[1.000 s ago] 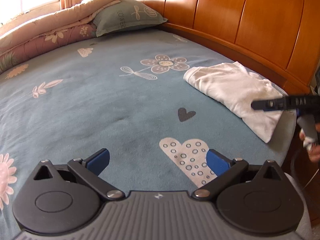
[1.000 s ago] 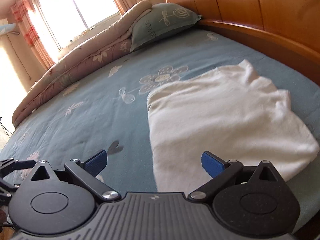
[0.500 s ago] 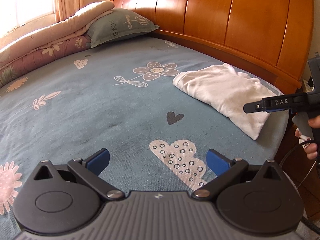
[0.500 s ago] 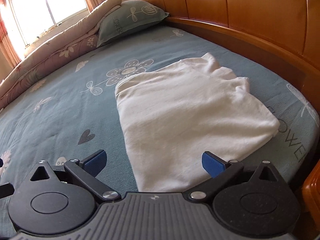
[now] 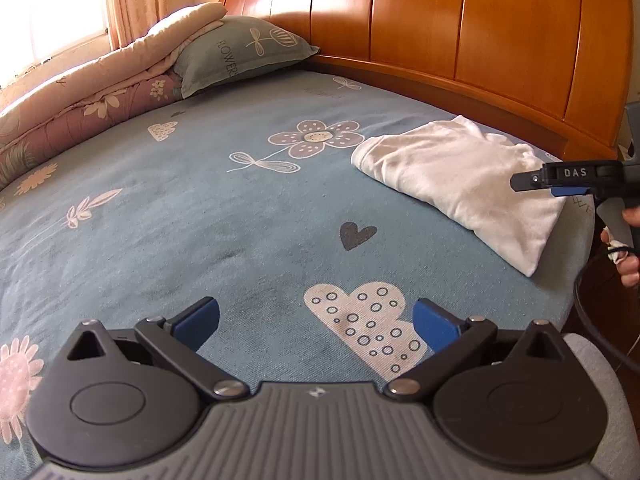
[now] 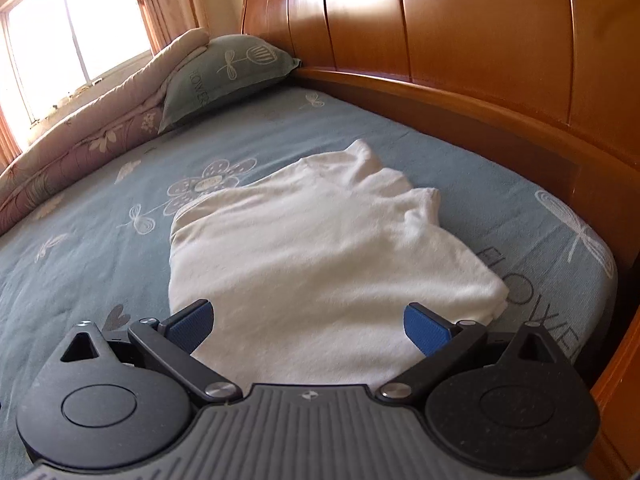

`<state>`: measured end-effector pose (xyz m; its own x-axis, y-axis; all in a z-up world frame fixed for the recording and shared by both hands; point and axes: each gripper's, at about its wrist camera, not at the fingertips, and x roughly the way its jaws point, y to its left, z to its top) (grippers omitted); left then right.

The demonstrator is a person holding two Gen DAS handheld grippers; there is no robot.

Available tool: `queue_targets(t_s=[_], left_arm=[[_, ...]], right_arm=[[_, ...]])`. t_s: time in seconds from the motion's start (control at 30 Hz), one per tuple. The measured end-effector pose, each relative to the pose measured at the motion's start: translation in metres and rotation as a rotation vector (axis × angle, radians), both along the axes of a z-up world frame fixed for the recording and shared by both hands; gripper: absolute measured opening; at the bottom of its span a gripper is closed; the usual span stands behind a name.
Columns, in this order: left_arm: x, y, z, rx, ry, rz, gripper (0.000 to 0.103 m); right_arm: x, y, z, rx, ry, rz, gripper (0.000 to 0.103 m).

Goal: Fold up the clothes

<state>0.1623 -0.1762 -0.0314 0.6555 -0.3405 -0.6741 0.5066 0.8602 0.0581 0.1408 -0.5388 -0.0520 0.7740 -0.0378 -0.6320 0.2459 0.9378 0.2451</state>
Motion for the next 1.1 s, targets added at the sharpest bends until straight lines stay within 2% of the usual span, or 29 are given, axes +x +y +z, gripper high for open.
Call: queue_targets(t_s=[0.13, 0.27, 0.33, 0.47, 0.6, 0.73, 0.8, 0.9, 0.97, 1.1], left_arm=[[-0.002, -0.004, 0.001, -0.015, -0.017, -0.010, 0.102], [-0.005, -0.006, 0.009, -0.060, -0.029, -0.028, 0.102], [-0.008, -0.010, 0.014, -0.071, -0.031, -0.043, 0.102], [-0.019, -0.019, 0.026, -0.100, -0.040, -0.086, 0.102], [-0.033, -0.028, 0.039, -0.141, -0.067, -0.113, 0.102], [-0.050, -0.036, 0.056, -0.184, -0.153, -0.078, 0.102], [-0.054, -0.039, 0.061, -0.194, -0.141, -0.090, 0.102], [-0.060, -0.040, 0.063, -0.229, -0.079, -0.134, 0.102], [-0.065, -0.038, 0.062, -0.250, -0.056, -0.118, 0.102], [-0.074, -0.037, 0.059, -0.217, -0.027, -0.104, 0.102]], right_arm=[[0.002, -0.015, -0.010, 0.031, 0.064, -0.063, 0.103], [-0.015, -0.002, 0.004, 0.029, 0.062, -0.029, 0.103], [-0.024, 0.008, 0.013, -0.002, 0.069, -0.009, 0.103], [-0.049, 0.040, 0.032, -0.129, 0.085, 0.018, 0.103], [-0.079, 0.064, 0.051, -0.143, 0.061, 0.063, 0.103], [-0.100, 0.085, 0.062, -0.155, 0.092, 0.059, 0.103], [-0.111, 0.096, 0.066, -0.184, 0.101, 0.057, 0.103], [-0.126, 0.112, 0.073, -0.213, 0.095, 0.070, 0.103], [-0.136, 0.120, 0.078, -0.215, 0.083, 0.087, 0.103], [-0.150, 0.135, 0.083, -0.218, 0.080, 0.102, 0.103]])
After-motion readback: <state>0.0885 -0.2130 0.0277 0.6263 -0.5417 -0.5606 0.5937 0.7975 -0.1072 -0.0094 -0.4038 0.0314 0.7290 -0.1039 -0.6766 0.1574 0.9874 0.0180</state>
